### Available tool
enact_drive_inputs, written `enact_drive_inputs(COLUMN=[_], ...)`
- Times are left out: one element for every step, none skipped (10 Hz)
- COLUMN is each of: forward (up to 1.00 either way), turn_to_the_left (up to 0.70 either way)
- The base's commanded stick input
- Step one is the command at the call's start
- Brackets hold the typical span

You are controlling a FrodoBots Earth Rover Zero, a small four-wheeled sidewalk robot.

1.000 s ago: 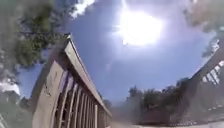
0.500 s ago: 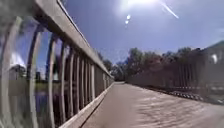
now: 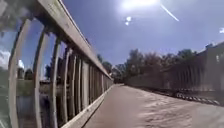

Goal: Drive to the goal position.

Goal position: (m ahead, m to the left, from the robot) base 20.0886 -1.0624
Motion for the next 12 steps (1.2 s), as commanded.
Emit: enact_drive_inputs(forward=[0.85, 0.85, 0.85, 0.85, 0.85, 0.85, 0.85, 0.85, 0.85, 0.85, 0.85, 0.85], turn_to_the_left=[0.00, 0.00, 0.00, 0.00, 0.00, 0.00, 0.00, 0.00, 0.00, 0.00, 0.00, 0.00])
